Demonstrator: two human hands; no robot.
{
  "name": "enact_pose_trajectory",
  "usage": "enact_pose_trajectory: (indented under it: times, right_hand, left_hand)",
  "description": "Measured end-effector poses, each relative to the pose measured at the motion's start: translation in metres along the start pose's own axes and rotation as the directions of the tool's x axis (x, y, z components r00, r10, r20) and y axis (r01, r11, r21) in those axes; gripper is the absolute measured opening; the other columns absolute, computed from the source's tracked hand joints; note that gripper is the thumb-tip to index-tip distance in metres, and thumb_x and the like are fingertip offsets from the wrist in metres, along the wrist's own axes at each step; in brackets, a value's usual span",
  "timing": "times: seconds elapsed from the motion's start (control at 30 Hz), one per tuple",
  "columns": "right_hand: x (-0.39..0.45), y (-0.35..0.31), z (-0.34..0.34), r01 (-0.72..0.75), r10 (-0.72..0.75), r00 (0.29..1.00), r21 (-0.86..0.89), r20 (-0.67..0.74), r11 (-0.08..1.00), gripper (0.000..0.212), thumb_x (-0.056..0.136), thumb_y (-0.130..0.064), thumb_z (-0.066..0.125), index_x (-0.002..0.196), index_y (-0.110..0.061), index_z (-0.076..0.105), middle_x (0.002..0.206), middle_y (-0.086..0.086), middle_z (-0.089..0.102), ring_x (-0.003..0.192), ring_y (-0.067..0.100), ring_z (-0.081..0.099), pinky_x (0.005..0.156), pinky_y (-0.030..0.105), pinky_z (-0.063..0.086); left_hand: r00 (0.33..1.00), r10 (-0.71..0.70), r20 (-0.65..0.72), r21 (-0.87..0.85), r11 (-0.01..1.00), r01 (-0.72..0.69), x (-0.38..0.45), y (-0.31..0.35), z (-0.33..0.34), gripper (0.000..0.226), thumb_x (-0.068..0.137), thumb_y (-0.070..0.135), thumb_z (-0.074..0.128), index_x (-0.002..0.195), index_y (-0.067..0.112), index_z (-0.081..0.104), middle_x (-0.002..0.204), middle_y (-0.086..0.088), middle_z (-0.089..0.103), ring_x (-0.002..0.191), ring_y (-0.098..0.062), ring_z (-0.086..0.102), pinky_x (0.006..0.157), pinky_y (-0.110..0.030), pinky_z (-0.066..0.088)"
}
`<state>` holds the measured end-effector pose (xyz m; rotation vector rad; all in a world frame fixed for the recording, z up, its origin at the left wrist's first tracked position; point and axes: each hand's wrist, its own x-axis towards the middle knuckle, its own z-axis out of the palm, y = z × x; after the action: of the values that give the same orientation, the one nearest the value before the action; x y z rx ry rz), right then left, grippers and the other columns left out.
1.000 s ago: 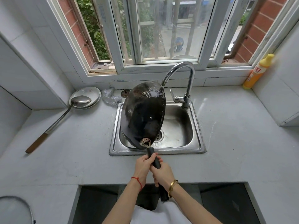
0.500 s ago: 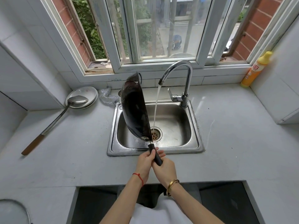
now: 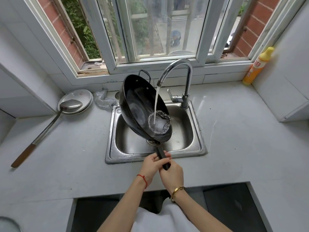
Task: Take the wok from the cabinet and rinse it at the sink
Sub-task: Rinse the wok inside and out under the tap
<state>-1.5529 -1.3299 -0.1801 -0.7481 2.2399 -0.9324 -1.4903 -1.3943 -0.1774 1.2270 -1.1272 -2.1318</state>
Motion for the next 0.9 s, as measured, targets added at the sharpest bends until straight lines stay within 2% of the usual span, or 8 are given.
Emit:
enact_pose_trajectory:
  times: [0.13, 0.23, 0.4, 0.5, 0.6, 0.67, 0.8, 0.9]
  right_hand:
    - [0.002, -0.001, 0.002, -0.035, 0.034, 0.999, 0.041, 0.009, 0.999, 0.023, 0.08, -0.026, 0.063, 0.097, -0.013, 0.069, 0.088, 0.007, 0.073, 0.084, 0.025, 0.068, 0.073, 0.036, 0.056]
    - [0.003, 0.002, 0.002, -0.036, 0.035, 0.999, 0.041, 0.02, 0.999, 0.023, 0.08, -0.024, 0.063, 0.099, -0.013, 0.068, 0.088, 0.007, 0.072, 0.084, 0.025, 0.067, 0.073, 0.035, 0.056]
    - [0.002, 0.001, 0.002, -0.071, 0.067, 0.997, 0.095, 0.04, 0.993, 0.009, 0.083, -0.019, 0.066, 0.091, -0.017, 0.064, 0.076, -0.002, 0.065, 0.072, 0.016, 0.063, 0.057, 0.02, 0.048]
    - [0.003, -0.001, 0.005, -0.158, 0.141, 0.983, 0.148, 0.115, 0.976, 0.008, 0.082, -0.019, 0.067, 0.079, -0.02, 0.059, 0.069, 0.001, 0.064, 0.064, 0.019, 0.065, 0.054, 0.027, 0.054]
    - [0.008, -0.004, 0.006, -0.277, 0.228, 0.942, 0.187, 0.245, 0.943, 0.011, 0.084, -0.014, 0.063, 0.074, -0.012, 0.06, 0.058, 0.005, 0.059, 0.045, 0.017, 0.056, 0.042, 0.023, 0.046]
    - [0.011, -0.007, 0.005, -0.335, 0.251, 0.91, 0.228, 0.331, 0.914, 0.012, 0.086, -0.011, 0.06, 0.077, -0.004, 0.064, 0.053, 0.005, 0.056, 0.04, 0.015, 0.052, 0.041, 0.023, 0.044]
    - [0.014, -0.015, 0.005, -0.412, 0.252, 0.847, 0.279, 0.469, 0.867, 0.013, 0.089, -0.011, 0.055, 0.087, -0.002, 0.065, 0.048, 0.003, 0.052, 0.037, 0.012, 0.049, 0.039, 0.021, 0.043]
    - [0.013, -0.018, 0.007, -0.404, 0.237, 0.839, 0.269, 0.49, 0.874, 0.012, 0.09, -0.012, 0.054, 0.084, -0.006, 0.061, 0.047, 0.002, 0.051, 0.036, 0.011, 0.048, 0.039, 0.021, 0.042]
  left_hand:
    - [0.998, -0.012, 0.06, -0.019, 1.0, 0.014, 0.004, 0.0, -0.007, 0.033, 0.083, -0.001, 0.069, 0.115, 0.003, 0.063, 0.114, -0.012, 0.073, 0.109, -0.022, 0.069, 0.092, -0.026, 0.054]
    - [0.995, -0.032, 0.093, -0.023, 0.999, 0.034, 0.006, -0.001, -0.009, 0.035, 0.084, 0.0, 0.069, 0.118, 0.002, 0.062, 0.115, -0.013, 0.072, 0.111, -0.022, 0.067, 0.092, -0.025, 0.054]
    - [0.987, -0.069, 0.149, -0.047, 0.996, 0.076, 0.01, -0.001, -0.017, 0.038, 0.087, -0.001, 0.065, 0.124, -0.001, 0.057, 0.12, -0.015, 0.07, 0.114, -0.024, 0.066, 0.091, -0.025, 0.054]
    - [0.982, -0.091, 0.165, -0.017, 0.995, 0.095, 0.011, -0.001, -0.024, 0.039, 0.088, 0.002, 0.064, 0.126, 0.0, 0.056, 0.121, -0.012, 0.069, 0.114, -0.022, 0.066, 0.089, -0.024, 0.054]
    - [0.982, -0.098, 0.163, 0.016, 0.995, 0.097, 0.011, -0.002, -0.028, 0.039, 0.088, 0.004, 0.064, 0.126, 0.001, 0.057, 0.121, -0.012, 0.069, 0.116, -0.023, 0.065, 0.096, -0.031, 0.052]
    - [0.984, -0.095, 0.152, 0.02, 0.995, 0.093, 0.011, -0.002, -0.031, 0.035, 0.089, 0.002, 0.062, 0.124, 0.0, 0.058, 0.121, -0.014, 0.069, 0.117, -0.027, 0.064, 0.1, -0.035, 0.05]
    - [0.989, -0.089, 0.117, 0.017, 0.996, 0.088, 0.011, 0.001, -0.034, 0.032, 0.092, 0.0, 0.056, 0.124, -0.003, 0.057, 0.122, -0.017, 0.068, 0.115, -0.026, 0.065, 0.092, -0.026, 0.054]
    - [0.992, -0.095, 0.083, 0.044, 0.995, 0.092, 0.011, 0.001, -0.037, 0.031, 0.091, 0.0, 0.057, 0.122, -0.002, 0.059, 0.12, -0.015, 0.069, 0.11, -0.023, 0.067, 0.091, -0.025, 0.054]
